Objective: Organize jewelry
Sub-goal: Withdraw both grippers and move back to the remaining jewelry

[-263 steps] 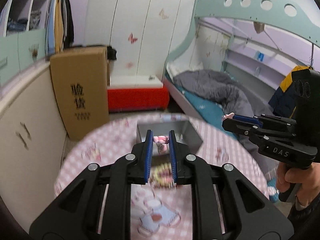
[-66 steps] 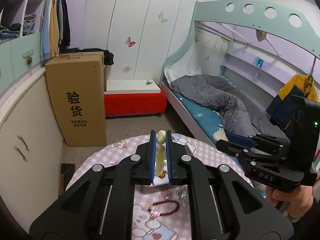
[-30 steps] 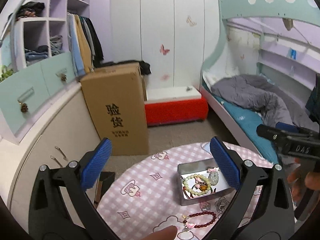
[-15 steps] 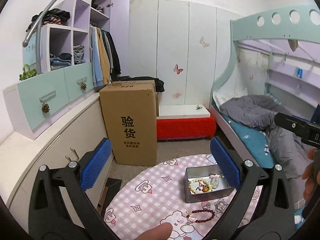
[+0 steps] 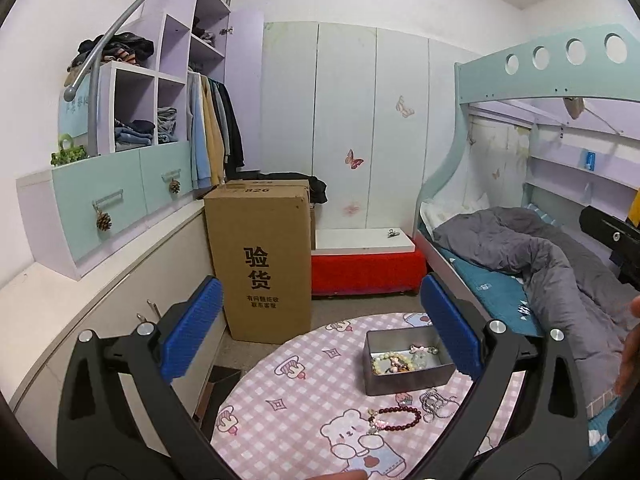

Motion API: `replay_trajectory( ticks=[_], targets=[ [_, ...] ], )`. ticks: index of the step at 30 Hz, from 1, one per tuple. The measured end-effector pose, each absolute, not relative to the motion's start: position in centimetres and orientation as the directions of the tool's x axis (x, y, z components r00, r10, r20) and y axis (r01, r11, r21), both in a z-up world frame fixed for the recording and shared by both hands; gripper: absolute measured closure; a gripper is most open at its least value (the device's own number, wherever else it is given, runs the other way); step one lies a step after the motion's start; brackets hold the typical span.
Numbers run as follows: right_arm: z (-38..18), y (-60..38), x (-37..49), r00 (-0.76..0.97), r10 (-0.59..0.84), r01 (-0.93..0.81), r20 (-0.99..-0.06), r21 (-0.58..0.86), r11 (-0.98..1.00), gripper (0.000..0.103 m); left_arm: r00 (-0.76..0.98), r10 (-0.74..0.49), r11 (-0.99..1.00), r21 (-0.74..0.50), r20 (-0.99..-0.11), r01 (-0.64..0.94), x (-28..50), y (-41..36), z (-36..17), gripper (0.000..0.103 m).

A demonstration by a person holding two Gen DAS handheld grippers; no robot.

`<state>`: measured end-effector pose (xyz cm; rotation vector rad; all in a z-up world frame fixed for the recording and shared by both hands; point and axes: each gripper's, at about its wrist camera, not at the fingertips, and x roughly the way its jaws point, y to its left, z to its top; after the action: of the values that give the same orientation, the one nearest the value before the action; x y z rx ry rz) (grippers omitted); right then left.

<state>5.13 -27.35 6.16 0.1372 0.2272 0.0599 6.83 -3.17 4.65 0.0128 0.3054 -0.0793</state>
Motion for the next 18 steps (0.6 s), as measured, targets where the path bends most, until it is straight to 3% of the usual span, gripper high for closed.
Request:
replay_trajectory(
  ticks=[5,18],
  targets=[
    [4.1,-27.3,5.3,0.950,0.093,-0.052,-0.299,0.143,0.988,0.008,0.943,-0.095,0.995,-0.014,-0.318,0.096,6.5,-2.7,3.3,0.006],
    [-3.3,-27.2,6.9,0.840,0.122,-0.048,-0.529,0.151,0.987,0.008,0.821,-0.147,0.982,0.019,-0.551,0.189,9.6,-4.5,-8.4,0.006]
  ],
)
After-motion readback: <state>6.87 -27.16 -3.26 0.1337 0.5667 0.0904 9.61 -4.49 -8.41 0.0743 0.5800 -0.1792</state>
